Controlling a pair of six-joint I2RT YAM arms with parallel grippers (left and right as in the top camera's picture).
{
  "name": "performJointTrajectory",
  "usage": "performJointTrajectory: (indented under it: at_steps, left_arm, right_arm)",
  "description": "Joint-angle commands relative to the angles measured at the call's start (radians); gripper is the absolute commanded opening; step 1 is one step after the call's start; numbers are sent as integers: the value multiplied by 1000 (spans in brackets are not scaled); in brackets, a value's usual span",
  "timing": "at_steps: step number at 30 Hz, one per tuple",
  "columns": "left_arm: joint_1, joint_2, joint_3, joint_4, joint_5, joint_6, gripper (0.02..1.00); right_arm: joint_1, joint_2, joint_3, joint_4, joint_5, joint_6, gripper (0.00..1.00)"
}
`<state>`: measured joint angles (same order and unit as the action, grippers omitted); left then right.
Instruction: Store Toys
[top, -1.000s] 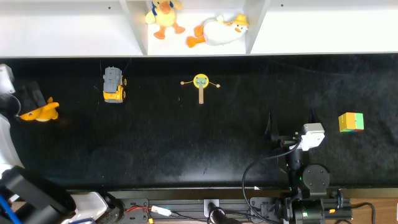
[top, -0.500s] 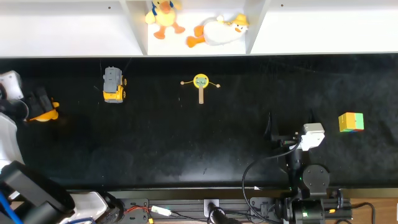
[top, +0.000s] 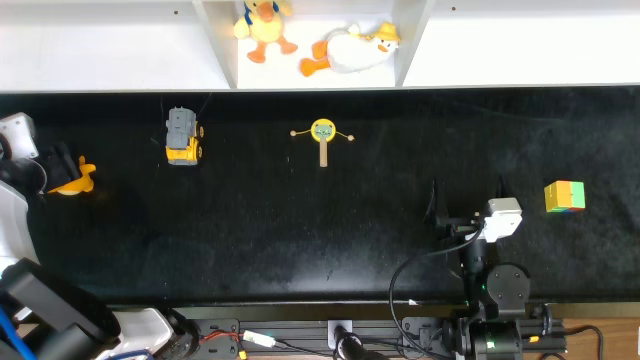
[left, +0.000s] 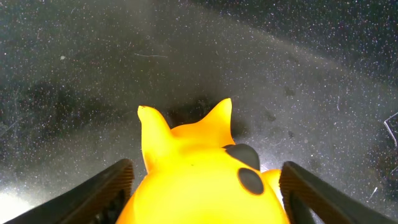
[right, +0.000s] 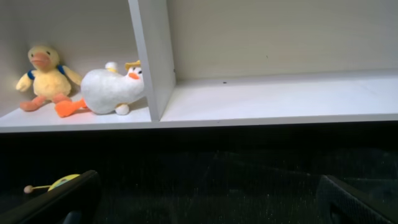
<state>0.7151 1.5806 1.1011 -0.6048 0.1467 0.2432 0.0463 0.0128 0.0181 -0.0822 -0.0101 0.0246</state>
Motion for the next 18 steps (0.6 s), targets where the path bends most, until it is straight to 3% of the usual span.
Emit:
performJointTrajectory:
  at_steps: [1,5,15,18]
  left_arm:
    - [4,3,-2,2,22,10,715]
    - [4,3,-2,3,22,-8,695]
    - [4,3,-2,11,41,-12,459]
    - [4,3,-2,23,70,-13,452]
  right_arm:
    - [-1,-8,-13,4,10,-5,996]
    - [-1,-8,-13,4,10,-5,993]
    - [-1,-8,-13,4,10,-5,993]
    - [-1,-8,-13,4,10,-5,996]
